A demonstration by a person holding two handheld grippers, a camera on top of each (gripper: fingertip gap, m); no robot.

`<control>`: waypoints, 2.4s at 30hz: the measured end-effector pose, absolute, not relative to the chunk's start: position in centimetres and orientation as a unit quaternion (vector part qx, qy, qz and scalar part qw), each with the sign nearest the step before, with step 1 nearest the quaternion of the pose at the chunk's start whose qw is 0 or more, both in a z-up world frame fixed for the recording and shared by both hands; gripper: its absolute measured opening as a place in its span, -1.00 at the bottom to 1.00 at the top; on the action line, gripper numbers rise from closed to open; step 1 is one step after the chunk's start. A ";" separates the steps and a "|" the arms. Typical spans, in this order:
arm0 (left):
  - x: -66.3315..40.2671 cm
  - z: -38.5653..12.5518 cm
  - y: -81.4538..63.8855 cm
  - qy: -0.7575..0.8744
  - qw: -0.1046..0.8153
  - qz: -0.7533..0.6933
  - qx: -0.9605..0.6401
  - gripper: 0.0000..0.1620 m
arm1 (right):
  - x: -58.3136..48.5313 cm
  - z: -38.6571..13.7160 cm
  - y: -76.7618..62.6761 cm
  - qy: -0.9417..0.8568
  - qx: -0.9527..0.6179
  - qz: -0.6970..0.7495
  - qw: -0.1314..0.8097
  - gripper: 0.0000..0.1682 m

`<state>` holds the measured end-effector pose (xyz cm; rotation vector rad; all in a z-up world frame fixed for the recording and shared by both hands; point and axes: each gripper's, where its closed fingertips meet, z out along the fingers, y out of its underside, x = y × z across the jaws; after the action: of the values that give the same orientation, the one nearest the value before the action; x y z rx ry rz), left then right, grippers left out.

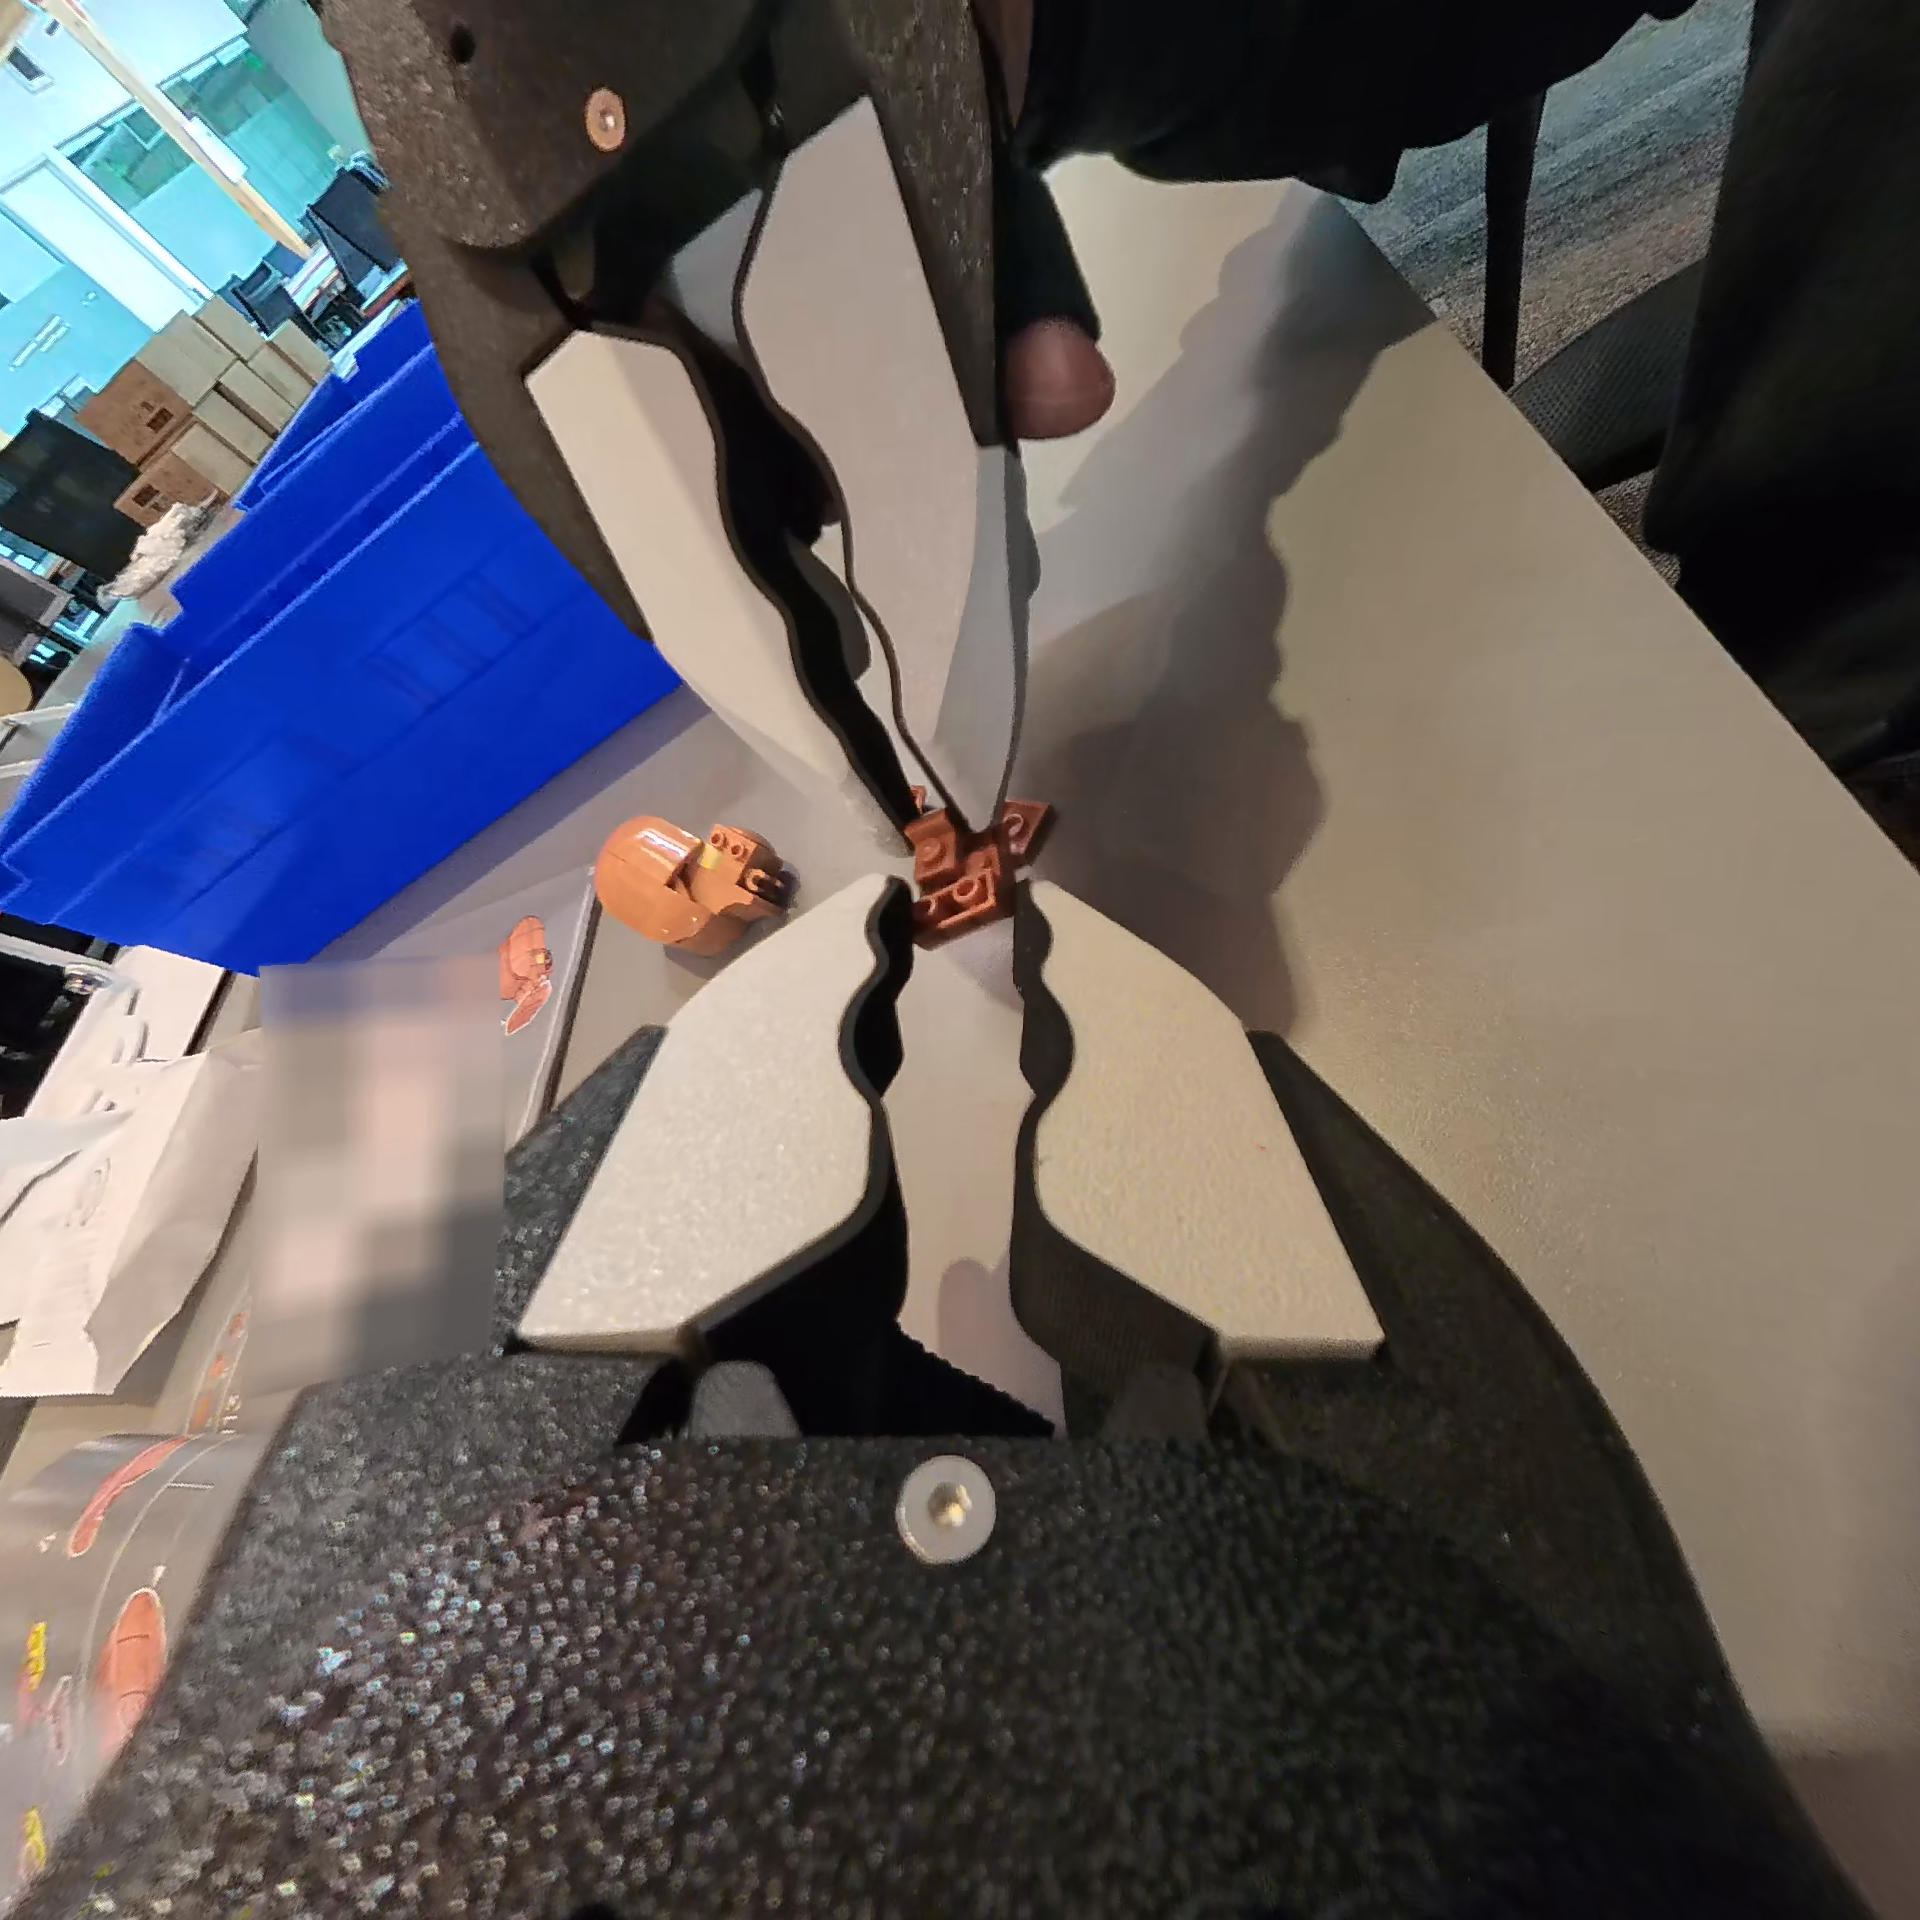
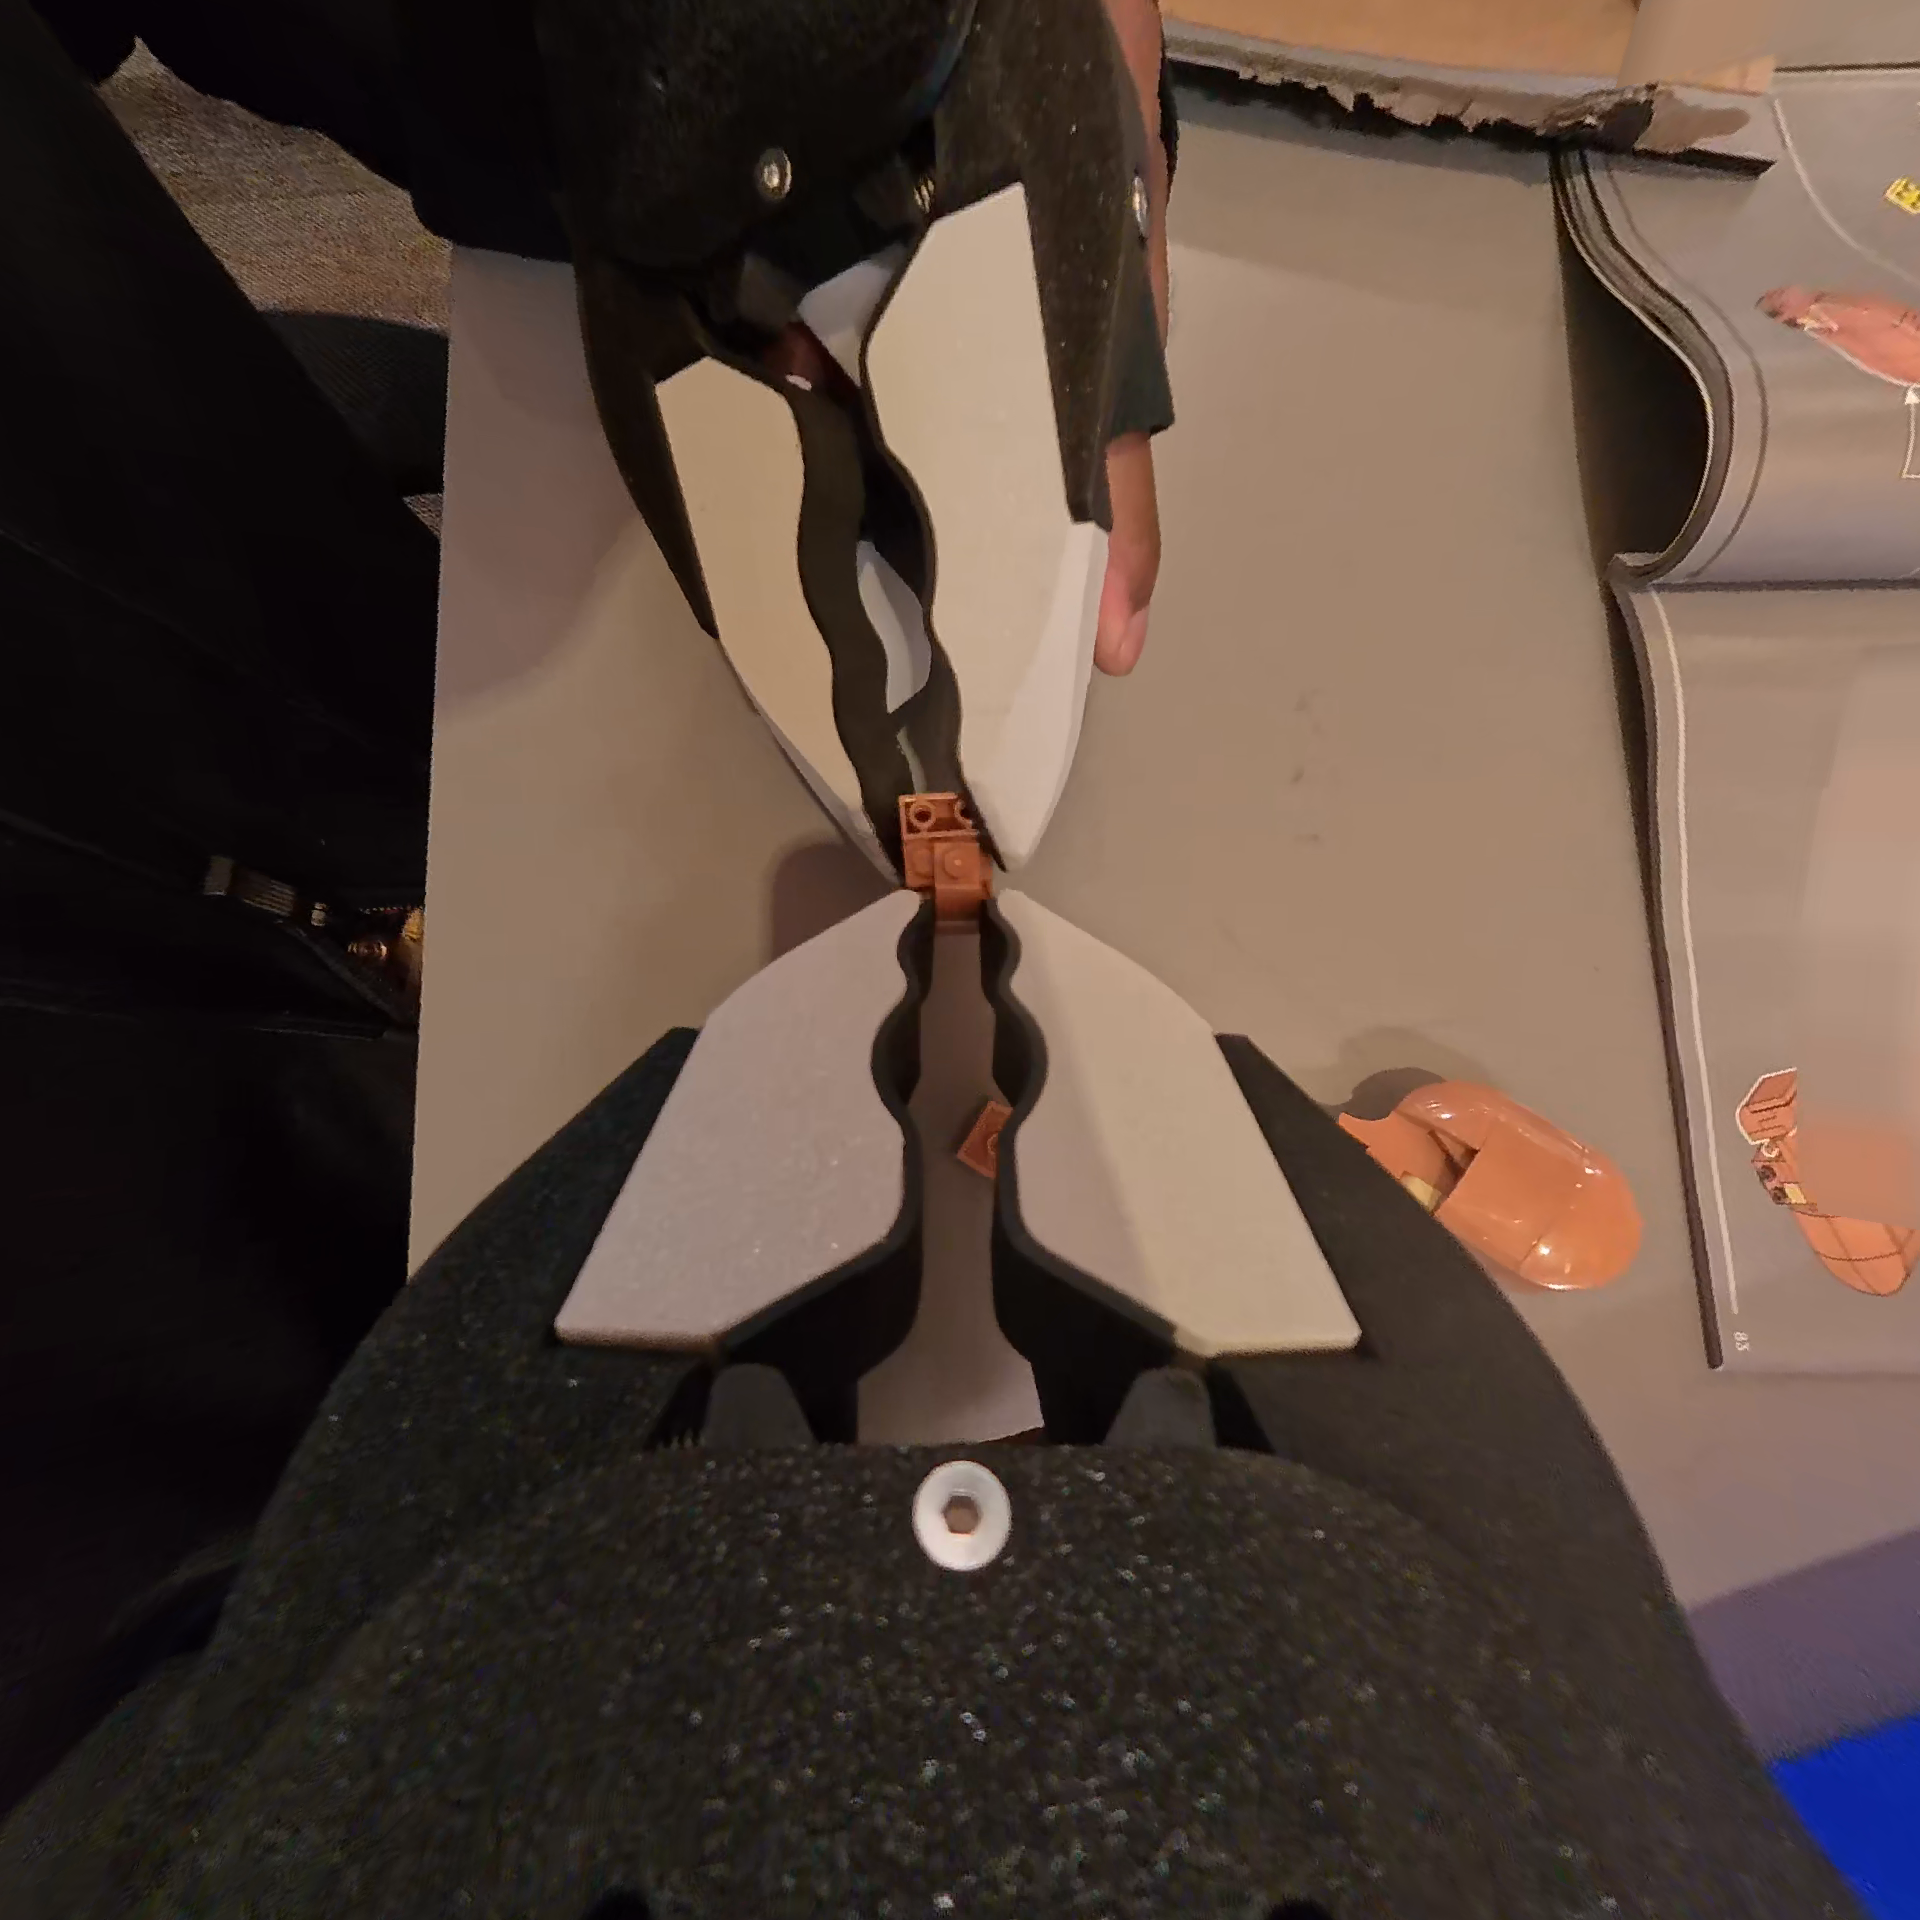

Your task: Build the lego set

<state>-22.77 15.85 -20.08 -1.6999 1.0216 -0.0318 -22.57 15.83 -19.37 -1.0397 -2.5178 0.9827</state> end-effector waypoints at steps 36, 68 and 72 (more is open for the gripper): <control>-22.6 -18.3 15.8 0.405 0.586 -0.047 -0.700 -0.77 | -22.3 -17.9 16.3 -0.865 -0.304 0.354 0.181 -0.68; -26.3 -19.3 15.6 0.352 0.547 -0.088 -0.754 -0.77 | -23.2 -19.4 20.5 -0.852 -0.212 0.261 0.402 -0.79; -29.0 -20.0 14.7 0.347 0.514 -0.056 -0.782 -0.77 | -23.1 -20.3 20.1 -0.863 -0.265 0.272 0.334 -0.82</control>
<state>-28.97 14.74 -20.04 -1.8803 0.8330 -0.1350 -23.07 20.10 -20.34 -0.6909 -2.2524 0.7090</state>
